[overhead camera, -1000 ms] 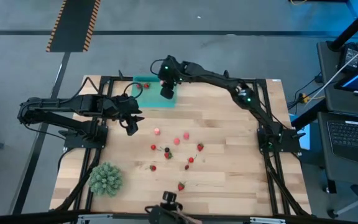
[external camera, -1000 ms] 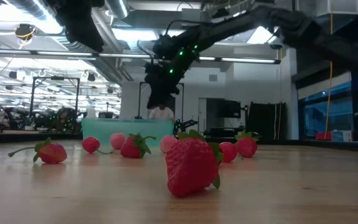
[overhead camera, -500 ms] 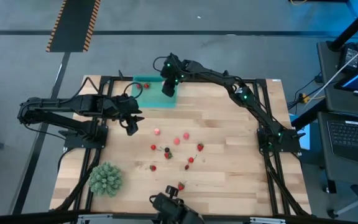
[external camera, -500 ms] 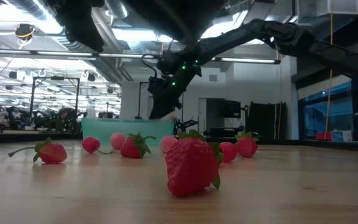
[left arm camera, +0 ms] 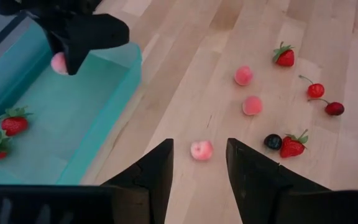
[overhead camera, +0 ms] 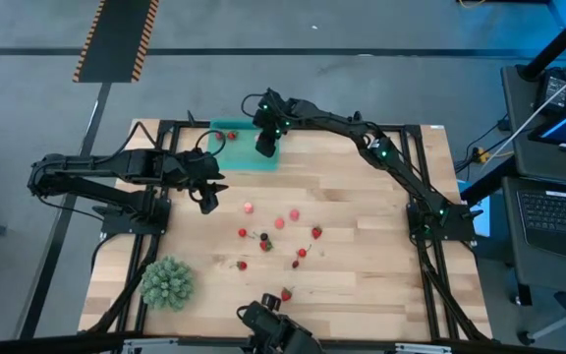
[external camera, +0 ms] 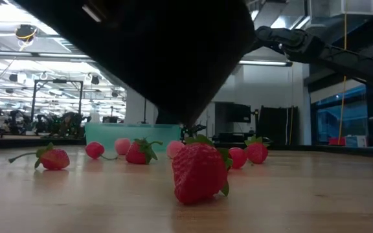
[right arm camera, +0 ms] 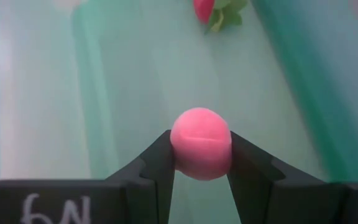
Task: Pick and placing Produce into tupperware
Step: Put the pink peach into the blue bin
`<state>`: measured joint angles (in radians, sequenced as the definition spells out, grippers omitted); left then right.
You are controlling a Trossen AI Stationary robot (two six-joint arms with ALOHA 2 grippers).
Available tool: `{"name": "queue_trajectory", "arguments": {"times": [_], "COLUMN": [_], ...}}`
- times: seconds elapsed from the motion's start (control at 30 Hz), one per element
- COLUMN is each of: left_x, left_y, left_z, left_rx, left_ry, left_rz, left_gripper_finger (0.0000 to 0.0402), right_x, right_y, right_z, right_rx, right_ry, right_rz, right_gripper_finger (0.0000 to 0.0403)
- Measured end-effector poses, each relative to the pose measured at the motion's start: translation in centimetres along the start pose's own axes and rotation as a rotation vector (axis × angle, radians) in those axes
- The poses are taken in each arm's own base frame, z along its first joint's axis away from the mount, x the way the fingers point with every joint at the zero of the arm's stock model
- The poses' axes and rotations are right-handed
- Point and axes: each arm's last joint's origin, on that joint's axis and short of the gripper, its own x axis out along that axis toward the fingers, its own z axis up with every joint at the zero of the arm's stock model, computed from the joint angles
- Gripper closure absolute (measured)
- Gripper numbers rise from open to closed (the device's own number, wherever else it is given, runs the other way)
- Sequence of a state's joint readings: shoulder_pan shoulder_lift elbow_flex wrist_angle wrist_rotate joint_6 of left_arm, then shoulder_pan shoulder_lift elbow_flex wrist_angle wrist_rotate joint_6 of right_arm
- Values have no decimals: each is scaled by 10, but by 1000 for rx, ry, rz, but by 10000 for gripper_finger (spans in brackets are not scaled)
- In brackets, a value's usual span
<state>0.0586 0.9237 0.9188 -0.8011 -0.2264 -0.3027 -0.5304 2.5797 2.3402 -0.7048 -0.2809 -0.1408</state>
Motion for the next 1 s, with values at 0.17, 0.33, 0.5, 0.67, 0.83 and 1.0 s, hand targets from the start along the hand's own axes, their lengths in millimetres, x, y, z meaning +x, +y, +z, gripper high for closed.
{"name": "queue_trajectory", "arguments": {"times": [0.17, 0.33, 0.5, 0.67, 0.83, 1.0], "left_x": [0, 0, 0, 0, 0, 0], "left_y": [0, 0, 0, 0, 0, 0], "left_z": [0, 0, 0, 0, 0, 0], "left_rx": [0, 0, 0, 0, 0, 0], "left_ry": [0, 0, 0, 0, 0, 0], "left_rz": [0, 0, 0, 0, 0, 0], "left_gripper_finger": [260, 260, 260, 260, 260, 260], "right_x": [-1, -2, -2, 0, 0, 1], "right_y": [-2, -10, -16, -18, -18, -13], "right_z": [0, -1, -3, -5, -5, -5], "right_rx": [15, 99, 162, 191, 175, 81], "right_ry": [-5, -14, -13, -5, -5, -4], "right_rz": [-2, -5, 16, 38, 38, 69], "right_gripper_finger": [276, 276, 276, 276, 276, 276]}}
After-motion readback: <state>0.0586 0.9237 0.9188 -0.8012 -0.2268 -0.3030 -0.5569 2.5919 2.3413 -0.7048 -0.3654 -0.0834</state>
